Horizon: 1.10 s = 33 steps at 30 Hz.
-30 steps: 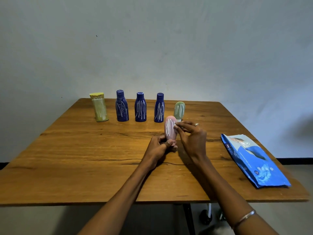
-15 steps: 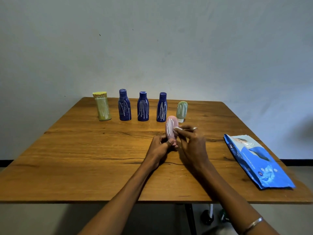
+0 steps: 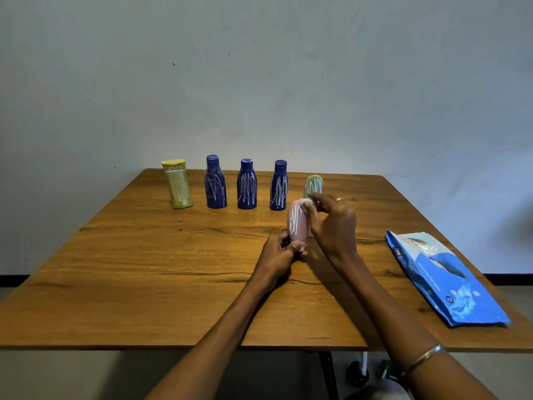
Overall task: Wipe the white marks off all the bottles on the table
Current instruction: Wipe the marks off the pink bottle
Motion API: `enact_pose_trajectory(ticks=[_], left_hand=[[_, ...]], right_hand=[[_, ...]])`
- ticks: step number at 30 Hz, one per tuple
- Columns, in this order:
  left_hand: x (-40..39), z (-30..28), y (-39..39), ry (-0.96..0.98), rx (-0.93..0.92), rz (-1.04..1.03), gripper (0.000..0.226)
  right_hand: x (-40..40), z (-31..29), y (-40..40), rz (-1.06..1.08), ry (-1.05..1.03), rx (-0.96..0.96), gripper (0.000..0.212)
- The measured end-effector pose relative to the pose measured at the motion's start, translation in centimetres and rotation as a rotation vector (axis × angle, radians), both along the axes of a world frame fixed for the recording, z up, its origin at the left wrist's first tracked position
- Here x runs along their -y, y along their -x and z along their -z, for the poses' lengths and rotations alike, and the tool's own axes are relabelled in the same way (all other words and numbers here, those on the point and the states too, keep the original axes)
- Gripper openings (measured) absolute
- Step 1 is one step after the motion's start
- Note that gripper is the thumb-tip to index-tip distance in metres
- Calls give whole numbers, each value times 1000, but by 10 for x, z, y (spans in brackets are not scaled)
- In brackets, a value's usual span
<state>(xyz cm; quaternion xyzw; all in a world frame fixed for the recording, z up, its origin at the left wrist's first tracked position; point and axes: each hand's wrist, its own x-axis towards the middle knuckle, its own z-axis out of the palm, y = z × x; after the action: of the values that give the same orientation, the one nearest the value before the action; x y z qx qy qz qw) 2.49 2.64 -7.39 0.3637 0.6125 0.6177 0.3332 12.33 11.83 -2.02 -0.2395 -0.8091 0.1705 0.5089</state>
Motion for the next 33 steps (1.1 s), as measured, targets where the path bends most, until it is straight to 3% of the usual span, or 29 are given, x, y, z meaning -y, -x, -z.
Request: enact_pose_trajectory(ticks=[4, 9, 17, 24, 29, 33], left_hand=[[-1, 0, 1, 51, -59, -45, 29], [-3, 2, 4, 85, -133, -95, 19], [-4, 1, 1, 99, -67, -143, 22], [-2, 1, 3, 137, -98, -155, 17], [-2, 0, 0, 104, -82, -196, 20], [-2, -2, 2, 128, -70, -185, 16]], right_hand=[[1, -8, 8, -7, 24, 25, 22], [7, 1, 6, -76, -194, 329, 34], [-5, -10, 20, 11, -80, 221, 26], [10, 2, 11, -86, -347, 597, 45], [-8, -22, 16, -41, -220, 442, 34], [3, -16, 16, -116, -274, 516, 34]])
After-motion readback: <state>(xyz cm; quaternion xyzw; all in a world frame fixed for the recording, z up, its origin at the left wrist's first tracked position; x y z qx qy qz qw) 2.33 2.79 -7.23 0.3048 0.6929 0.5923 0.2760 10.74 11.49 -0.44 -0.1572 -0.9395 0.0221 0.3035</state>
